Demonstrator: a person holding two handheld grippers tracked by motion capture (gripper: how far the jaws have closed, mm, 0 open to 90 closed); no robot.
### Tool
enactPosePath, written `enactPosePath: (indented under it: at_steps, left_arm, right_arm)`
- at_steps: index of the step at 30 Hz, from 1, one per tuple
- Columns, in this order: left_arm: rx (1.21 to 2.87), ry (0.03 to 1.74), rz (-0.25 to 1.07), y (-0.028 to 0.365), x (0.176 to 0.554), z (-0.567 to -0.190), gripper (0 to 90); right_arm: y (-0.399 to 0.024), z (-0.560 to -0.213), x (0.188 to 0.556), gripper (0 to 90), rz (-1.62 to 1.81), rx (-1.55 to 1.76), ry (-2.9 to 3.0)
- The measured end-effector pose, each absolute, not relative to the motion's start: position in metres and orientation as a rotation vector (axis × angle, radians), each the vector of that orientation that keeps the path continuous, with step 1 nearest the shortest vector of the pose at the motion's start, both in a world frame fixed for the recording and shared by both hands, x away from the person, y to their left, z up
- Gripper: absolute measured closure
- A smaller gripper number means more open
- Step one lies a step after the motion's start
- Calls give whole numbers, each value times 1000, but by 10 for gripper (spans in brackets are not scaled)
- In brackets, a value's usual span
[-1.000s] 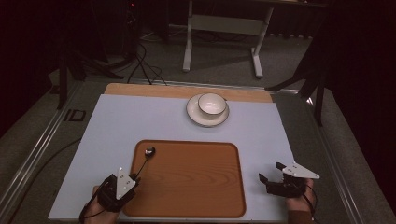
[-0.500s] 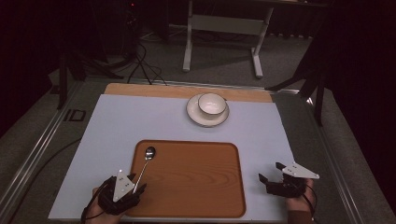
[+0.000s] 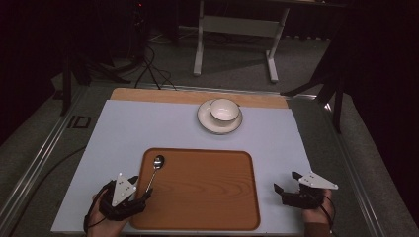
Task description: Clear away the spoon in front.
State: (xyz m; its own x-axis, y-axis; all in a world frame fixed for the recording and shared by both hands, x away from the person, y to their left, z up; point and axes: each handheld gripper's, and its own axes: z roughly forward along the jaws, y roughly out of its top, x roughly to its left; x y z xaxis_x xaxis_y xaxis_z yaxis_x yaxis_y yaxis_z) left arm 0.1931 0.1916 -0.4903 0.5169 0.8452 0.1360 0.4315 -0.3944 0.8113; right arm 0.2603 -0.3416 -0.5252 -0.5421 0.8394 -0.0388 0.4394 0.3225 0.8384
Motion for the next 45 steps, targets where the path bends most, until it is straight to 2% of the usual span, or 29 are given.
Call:
enactPosePath:
  at_steps: [14, 24, 32, 45]
  left_arm:
    - [1915, 1060, 806, 209, 213, -462, 394]
    - [1839, 1112, 887, 237, 233, -443, 394]
    - [1804, 1161, 902, 253, 242, -458, 394]
    - [1762, 1362, 852, 287, 260, -494, 391]
  right_arm:
    - [-342, -524, 260, 140, 1132, 1120, 2111]
    - [-343, -524, 259, 140, 1135, 1123, 2104]
    - [-343, -523, 259, 140, 1139, 1119, 2095]
    - [-346, -523, 259, 140, 1142, 1114, 2086]
